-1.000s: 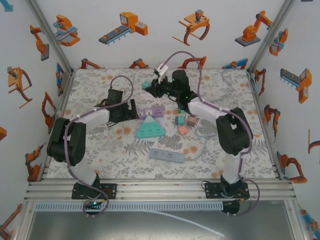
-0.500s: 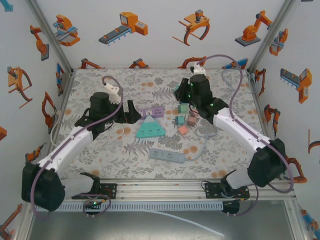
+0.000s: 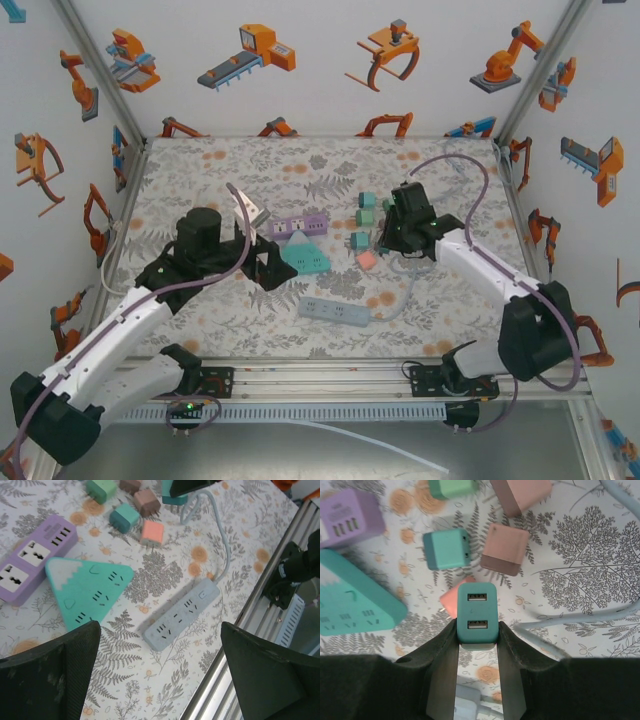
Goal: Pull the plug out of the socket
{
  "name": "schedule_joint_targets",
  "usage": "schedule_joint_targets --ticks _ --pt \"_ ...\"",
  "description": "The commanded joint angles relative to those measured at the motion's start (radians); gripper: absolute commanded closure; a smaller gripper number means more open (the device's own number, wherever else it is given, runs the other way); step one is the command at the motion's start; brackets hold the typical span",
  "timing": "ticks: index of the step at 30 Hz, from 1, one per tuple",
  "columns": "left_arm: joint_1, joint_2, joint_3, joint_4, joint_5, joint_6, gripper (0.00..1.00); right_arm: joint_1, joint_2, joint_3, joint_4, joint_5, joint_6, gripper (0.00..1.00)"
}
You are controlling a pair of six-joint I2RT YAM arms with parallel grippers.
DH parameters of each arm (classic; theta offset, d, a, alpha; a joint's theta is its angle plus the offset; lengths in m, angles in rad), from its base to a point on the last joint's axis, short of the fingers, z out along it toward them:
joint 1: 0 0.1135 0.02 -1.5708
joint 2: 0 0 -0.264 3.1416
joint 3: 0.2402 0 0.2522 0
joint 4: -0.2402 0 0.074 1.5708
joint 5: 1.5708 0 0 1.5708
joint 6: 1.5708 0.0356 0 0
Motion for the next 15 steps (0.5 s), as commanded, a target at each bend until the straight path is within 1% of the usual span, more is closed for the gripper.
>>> schedule_joint_targets --ticks 1,6,13,15 --pt "-0.031 0.001 0.016 -0.044 -0.03 0.044 0.03 -0.03 0.047 -0.011 0.005 -0.079 -0.071 0.87" --pt "-0.042 -0.002 -0.001 -0.041 -0.087 0.044 0.03 -0.039 0.101 -0.026 0.02 -0.083 -0.124 0.85" --pt "-0.043 -0.005 -0.014 -0.039 -0.134 0.046 0.03 -0.041 0.149 -0.058 0.039 -0.096 -0.135 0.76" --pt "-0.043 -0.002 -0.015 -0.037 -0.142 0.049 0.03 -0.042 0.153 -0.076 0.068 -0.12 -0.133 0.72"
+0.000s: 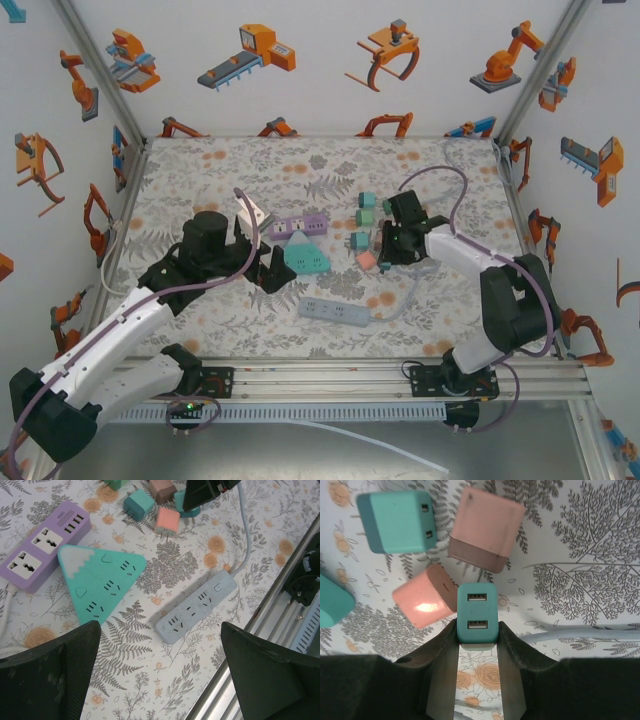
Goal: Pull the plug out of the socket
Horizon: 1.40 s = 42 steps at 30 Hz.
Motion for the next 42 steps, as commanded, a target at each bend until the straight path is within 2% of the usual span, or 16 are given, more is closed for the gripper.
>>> schedule_joint_targets --ticks 1,6,12,23,28,32,33,37,39,42 --pt "-0.005 -0.003 -0.013 -0.007 -0.029 0.025 0.03 -0.007 0.009 -0.03 0.043 -0.038 -0.019 0.7" --pt "-0.005 0.011 -0.006 -0.033 -0.065 0.026 0.03 -0.007 0.004 -0.048 0.063 -0.043 -0.006 0.57" --pt "-0.005 0.006 -0.012 -0.025 -0.076 0.026 0.03 -0.007 -0.027 -0.046 0.038 0.0 -0.014 0.47" --pt "-0.005 -0.004 -0.015 -0.01 -0.11 0.021 0.03 -0.007 -0.187 0.024 -0.033 0.074 -0.072 0.44" --pt "-0.005 -0.032 -0.021 -0.001 -0.19 0.012 0.03 -0.007 -0.27 0.035 0.009 0.24 -0.128 0.41" --pt "-0.005 -0.067 -0.038 0.019 -0.316 -0.008 0.03 -0.015 -0.329 -0.006 0.092 0.441 -0.134 0.36" --pt "-0.005 -0.074 -0.042 0.014 -0.366 -0.019 0.03 -0.016 -0.34 -0.016 0.108 0.484 -0.132 0.31" --pt "-0.002 -0.107 -0.071 0.005 -0.661 -0.06 0.03 -0.045 -0.367 -0.079 0.173 0.654 -0.132 0.17" --pt "0.006 -0.124 -0.099 0.024 -0.77 -0.054 0.03 -0.083 -0.37 -0.112 0.196 0.67 -0.133 0.17" --pt "0.042 -0.138 -0.148 0.072 -0.875 -0.028 0.03 -0.141 -0.366 -0.164 0.238 0.65 -0.13 0.16"
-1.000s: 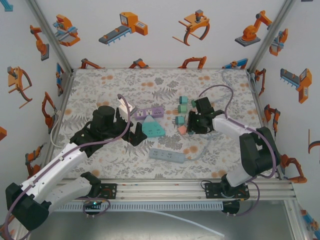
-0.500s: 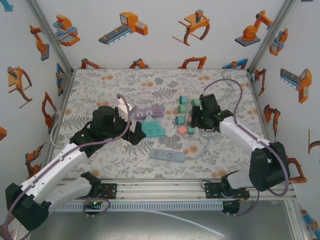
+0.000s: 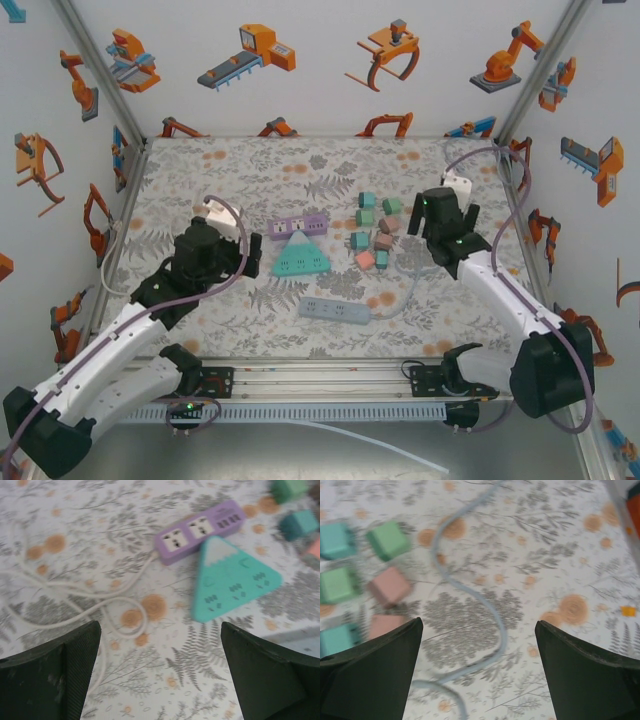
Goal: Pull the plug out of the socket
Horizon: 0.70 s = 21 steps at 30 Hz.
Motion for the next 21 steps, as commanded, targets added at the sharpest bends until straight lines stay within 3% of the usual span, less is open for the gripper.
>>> schedule_joint_targets --ticks 1,6,11,15,17,21 --pt "0.05 -0.014 -0.049 0.065 -0.226 0.002 0.03 -0.061 -0.002 -0.067 0.09 0.076 -0.007 0.16" --pt "0.206 0.019 -0.12 0.167 -0.251 -0.005 0.03 -0.127 0.044 -0.134 0.168 0.088 -0.04 0.1" --pt "0.364 0.147 -0.161 0.255 -0.273 -0.055 0.03 -0.173 0.105 -0.15 0.248 0.058 -0.113 0.05" --pt "0.476 0.254 -0.203 0.403 -0.179 -0.07 0.03 -0.192 0.157 -0.208 0.404 0.027 -0.188 0.04" --pt "0.523 0.296 -0.238 0.515 -0.118 -0.091 0.03 -0.208 0.203 -0.259 0.565 -0.007 -0.212 0.03" --pt "0.607 0.419 -0.272 0.696 0.034 -0.107 0.03 -0.235 0.264 -0.278 0.751 -0.169 -0.292 0.03"
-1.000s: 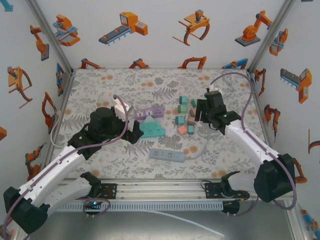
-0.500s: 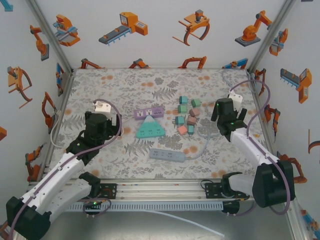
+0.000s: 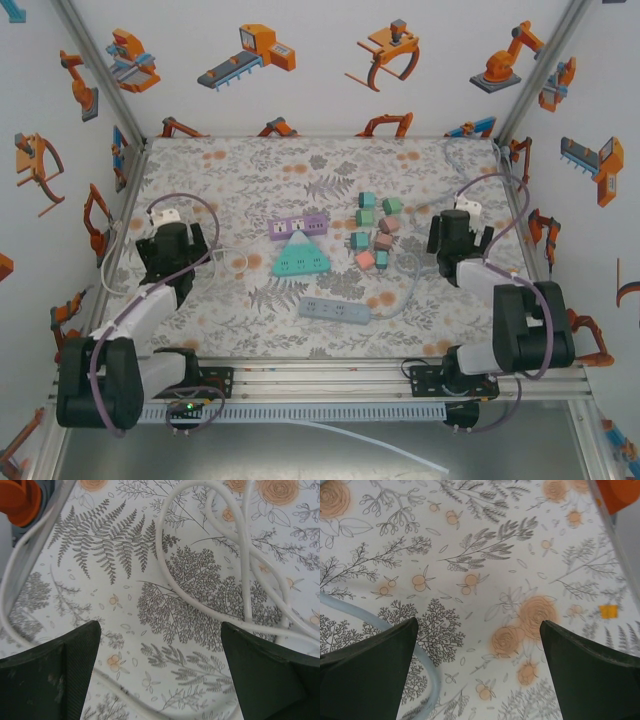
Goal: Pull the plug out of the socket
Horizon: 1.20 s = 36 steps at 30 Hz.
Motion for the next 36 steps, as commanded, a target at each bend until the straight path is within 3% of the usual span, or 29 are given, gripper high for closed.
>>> schedule_joint_targets --ticks 1,2,6,7,10,12,13,15,17,36 --pt "0.05 0.097 -0.023 0.262 0.164 -0.029 0.03 -0.02 0.041 -0.01 0.272 -0.12 -0.092 0.02" --pt "0.058 0.131 -0.036 0.324 0.189 -0.022 0.03 -0.031 0.075 -0.054 0.403 -0.135 -0.1 0.01" --pt "0.073 0.21 -0.017 0.427 0.26 0.041 0.03 -0.084 0.071 -0.125 0.497 -0.266 -0.068 0.0" --pt "0.075 0.236 -0.021 0.478 0.265 0.048 0.03 -0.087 0.122 -0.167 0.639 -0.299 -0.089 0.01" --pt "0.068 0.354 -0.021 0.578 0.318 0.079 0.03 -0.089 0.118 -0.175 0.634 -0.288 -0.08 0.01" --pt "0.043 0.4 -0.04 0.673 0.294 0.105 0.03 -0.088 0.117 -0.173 0.626 -0.241 -0.064 0.01" --pt "0.043 0.373 -0.019 0.583 0.28 0.094 0.03 -0.087 0.111 -0.175 0.619 -0.222 -0.056 0.01" --pt "0.043 0.395 -0.03 0.647 0.28 0.1 0.03 -0.087 0.115 -0.173 0.622 -0.222 -0.058 0.01" --pt "0.042 0.375 -0.021 0.591 0.277 0.097 0.03 -0.087 0.115 -0.173 0.62 -0.231 -0.06 0.01" --pt "0.04 0.382 -0.023 0.612 0.277 0.101 0.03 -0.087 0.115 -0.163 0.606 -0.245 -0.06 0.01"
